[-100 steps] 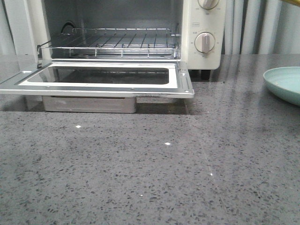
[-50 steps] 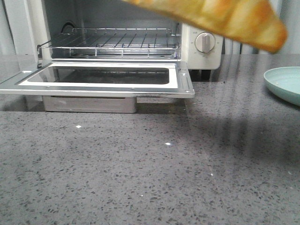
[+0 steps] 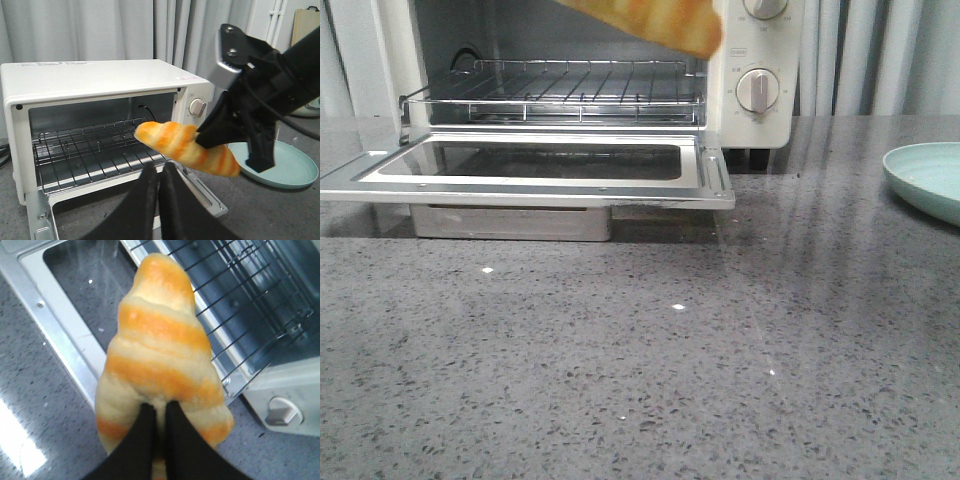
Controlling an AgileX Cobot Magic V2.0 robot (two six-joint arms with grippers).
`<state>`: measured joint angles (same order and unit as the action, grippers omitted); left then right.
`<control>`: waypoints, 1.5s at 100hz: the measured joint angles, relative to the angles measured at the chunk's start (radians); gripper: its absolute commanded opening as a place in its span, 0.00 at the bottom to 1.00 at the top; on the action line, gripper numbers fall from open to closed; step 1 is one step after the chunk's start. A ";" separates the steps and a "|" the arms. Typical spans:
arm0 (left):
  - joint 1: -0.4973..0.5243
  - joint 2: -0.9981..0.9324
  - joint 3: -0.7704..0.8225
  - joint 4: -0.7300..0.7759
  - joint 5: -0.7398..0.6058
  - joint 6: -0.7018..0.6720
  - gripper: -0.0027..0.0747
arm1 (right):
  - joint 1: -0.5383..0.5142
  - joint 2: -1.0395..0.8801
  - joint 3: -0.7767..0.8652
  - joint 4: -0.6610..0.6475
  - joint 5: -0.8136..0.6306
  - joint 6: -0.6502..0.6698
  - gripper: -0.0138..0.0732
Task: Put bread in oven
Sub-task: 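Lift the croissant with the right gripper and carry it into the oven, then lower the croissant onto the oven rack and open the right gripper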
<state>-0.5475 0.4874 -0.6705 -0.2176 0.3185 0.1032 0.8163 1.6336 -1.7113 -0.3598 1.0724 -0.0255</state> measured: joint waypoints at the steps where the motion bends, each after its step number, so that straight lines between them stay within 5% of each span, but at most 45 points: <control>1: 0.000 0.000 0.000 0.000 0.000 0.000 0.01 | 0.000 0.011 -0.010 -0.004 0.000 0.000 0.07; 46: 0.000 0.000 0.000 0.000 0.002 0.000 0.01 | 0.000 0.272 -0.182 -0.266 -0.067 -0.002 0.07; 99: 0.000 0.000 0.000 0.000 0.003 0.000 0.01 | -0.057 0.339 -0.184 -0.336 -0.193 -0.007 0.09; 108: 0.000 0.000 0.000 0.000 0.003 0.000 0.01 | -0.058 0.341 -0.184 -0.340 -0.199 -0.007 0.17; 130: 0.000 0.000 0.000 -0.008 0.003 0.000 0.01 | -0.059 0.341 -0.184 -0.341 -0.217 -0.005 0.65; 150: 0.000 0.000 0.000 -0.005 0.005 0.000 0.01 | -0.065 0.341 -0.184 -0.344 -0.250 -0.005 0.68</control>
<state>-0.5475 0.4874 -0.6705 -0.2231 0.3232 0.1032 0.7511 1.9747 -1.8952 -0.7034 0.8224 -0.0304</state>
